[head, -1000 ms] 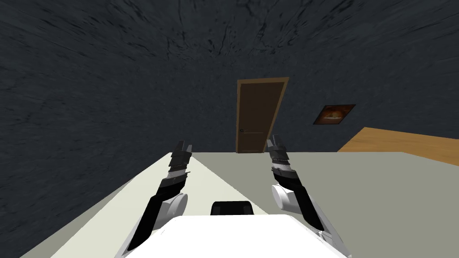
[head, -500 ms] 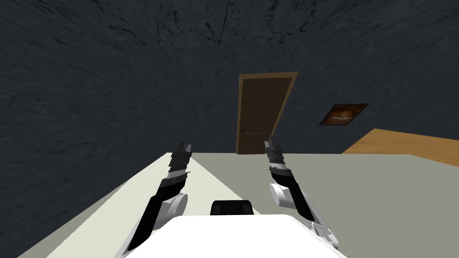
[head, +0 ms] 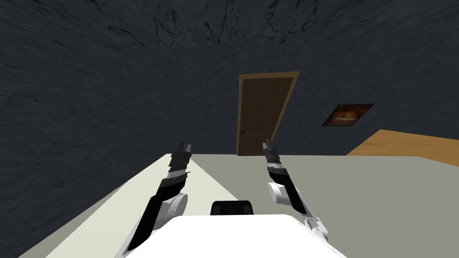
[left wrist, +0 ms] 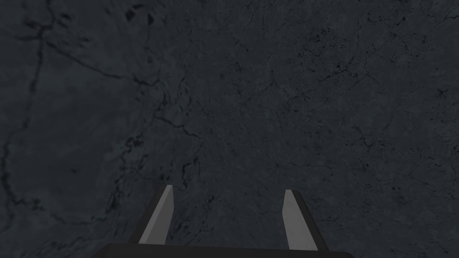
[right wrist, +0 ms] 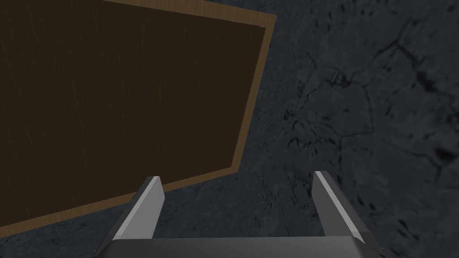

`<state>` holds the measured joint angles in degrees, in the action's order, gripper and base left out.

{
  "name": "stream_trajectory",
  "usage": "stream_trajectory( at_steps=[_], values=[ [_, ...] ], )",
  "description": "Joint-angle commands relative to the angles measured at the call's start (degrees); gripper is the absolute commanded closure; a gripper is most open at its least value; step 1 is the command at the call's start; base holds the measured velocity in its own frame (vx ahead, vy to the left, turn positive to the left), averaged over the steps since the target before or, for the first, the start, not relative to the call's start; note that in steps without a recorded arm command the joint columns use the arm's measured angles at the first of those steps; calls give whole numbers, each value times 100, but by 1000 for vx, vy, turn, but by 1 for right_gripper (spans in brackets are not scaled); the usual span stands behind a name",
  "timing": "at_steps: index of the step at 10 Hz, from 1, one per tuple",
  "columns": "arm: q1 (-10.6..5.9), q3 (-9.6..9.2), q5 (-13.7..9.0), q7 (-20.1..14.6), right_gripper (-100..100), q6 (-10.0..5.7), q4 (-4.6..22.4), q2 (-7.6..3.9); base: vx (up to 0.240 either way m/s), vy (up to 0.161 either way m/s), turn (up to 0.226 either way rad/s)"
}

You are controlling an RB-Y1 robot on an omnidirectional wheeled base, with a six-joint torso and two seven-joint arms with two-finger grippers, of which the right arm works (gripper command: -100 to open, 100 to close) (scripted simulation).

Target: Pull the door open

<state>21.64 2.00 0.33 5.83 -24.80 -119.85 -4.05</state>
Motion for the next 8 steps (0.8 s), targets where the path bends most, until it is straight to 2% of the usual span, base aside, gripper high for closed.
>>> stream_trajectory(
  at_steps=[1,8],
  values=[
    [-87,6,-5,-23,-100,-12,190,-23,102,-14,14],
    [-493,58,-48,-153,-100,-167,1190,-160,99,-11,14]
  ],
)
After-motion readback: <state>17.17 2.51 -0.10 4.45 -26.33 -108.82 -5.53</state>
